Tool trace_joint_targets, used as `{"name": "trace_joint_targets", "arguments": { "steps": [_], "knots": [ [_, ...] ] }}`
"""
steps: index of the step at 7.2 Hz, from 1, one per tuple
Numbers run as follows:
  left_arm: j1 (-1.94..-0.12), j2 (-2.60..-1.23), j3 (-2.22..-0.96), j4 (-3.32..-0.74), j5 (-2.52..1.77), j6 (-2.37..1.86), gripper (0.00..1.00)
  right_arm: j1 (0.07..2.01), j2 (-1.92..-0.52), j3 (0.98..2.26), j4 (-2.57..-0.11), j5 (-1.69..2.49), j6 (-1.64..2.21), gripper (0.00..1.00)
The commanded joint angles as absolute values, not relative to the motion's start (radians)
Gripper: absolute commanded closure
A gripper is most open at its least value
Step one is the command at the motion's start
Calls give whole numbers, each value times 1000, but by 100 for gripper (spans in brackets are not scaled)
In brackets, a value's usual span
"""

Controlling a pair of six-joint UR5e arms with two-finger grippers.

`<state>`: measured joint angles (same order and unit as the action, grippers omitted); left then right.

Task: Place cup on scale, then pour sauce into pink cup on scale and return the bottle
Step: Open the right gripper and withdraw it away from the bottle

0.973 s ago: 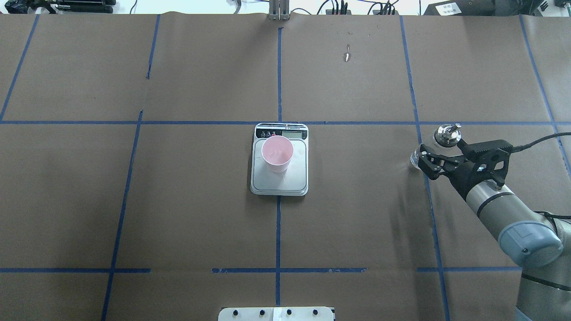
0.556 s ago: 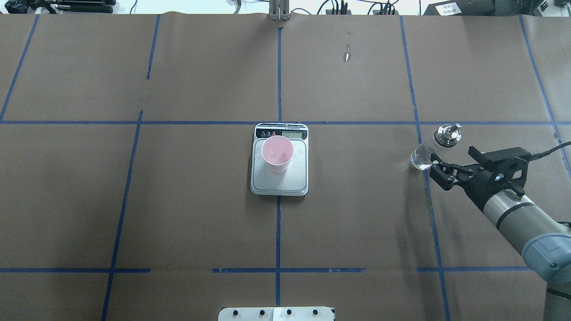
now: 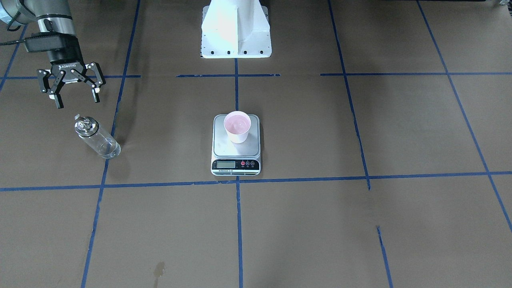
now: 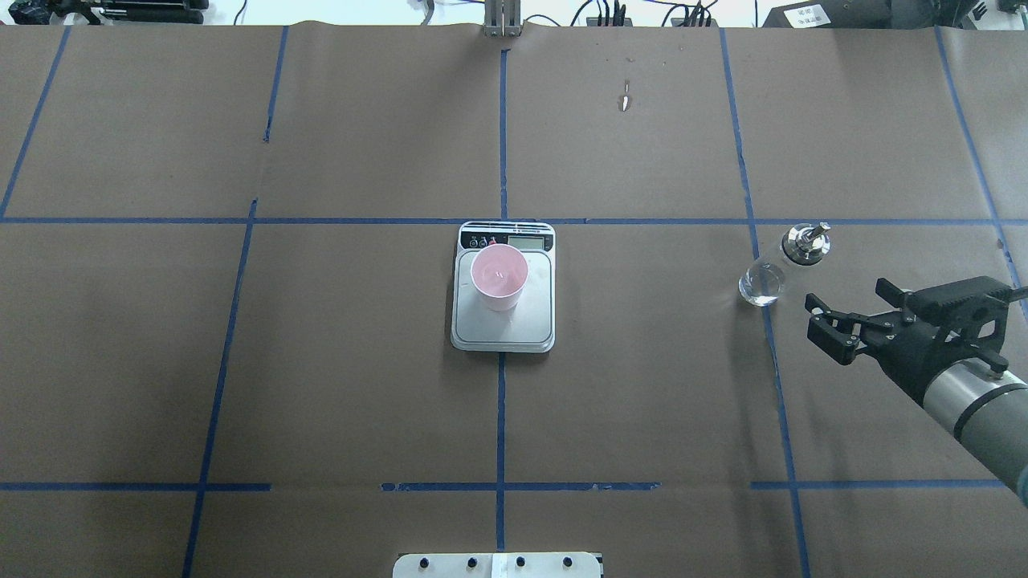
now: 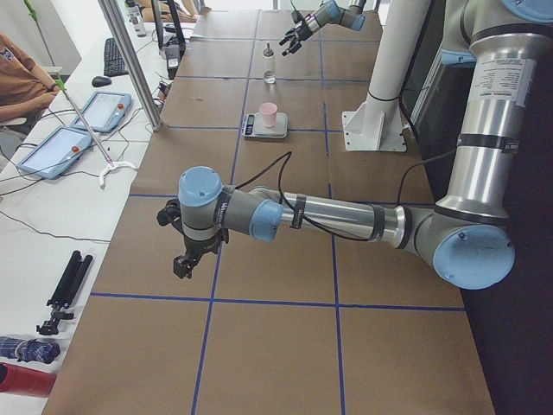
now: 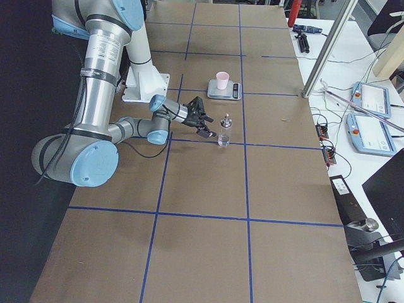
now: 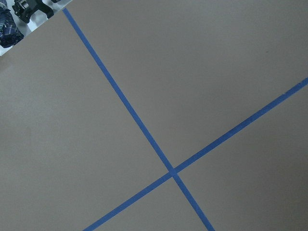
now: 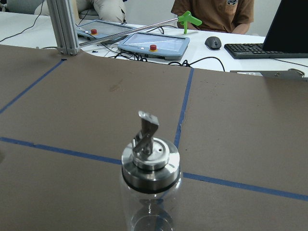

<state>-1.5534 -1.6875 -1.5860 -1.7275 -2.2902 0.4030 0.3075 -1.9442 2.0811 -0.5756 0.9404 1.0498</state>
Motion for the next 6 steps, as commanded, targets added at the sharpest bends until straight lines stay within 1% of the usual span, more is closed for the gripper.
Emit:
{"name": "trace_joint_targets", "arguments": {
  "steps": [1,2,3,4,6],
  "knots": [
    [-1554,-1684,-1592,-1727,-2290,403,0,311,-2015,2202,-589,991,1048,0],
    [-1554,-1684,-1592,-1727,-2290,403,0,340,-2020,2235,-595,1030,1037,0],
    [-1554,-1684,-1592,-1726,-2290,403,0,470,-2016,2271,-647,1190,1031,0],
    [-1554,-1684,-1594,-1726,-2290,403,0,664,-2000,2279,-666,1432,1014,0],
    [-1554,-1678,-1605,-1726,-2290,400,0,852,-1997,2251,-667,1665,844,0]
  ]
}}
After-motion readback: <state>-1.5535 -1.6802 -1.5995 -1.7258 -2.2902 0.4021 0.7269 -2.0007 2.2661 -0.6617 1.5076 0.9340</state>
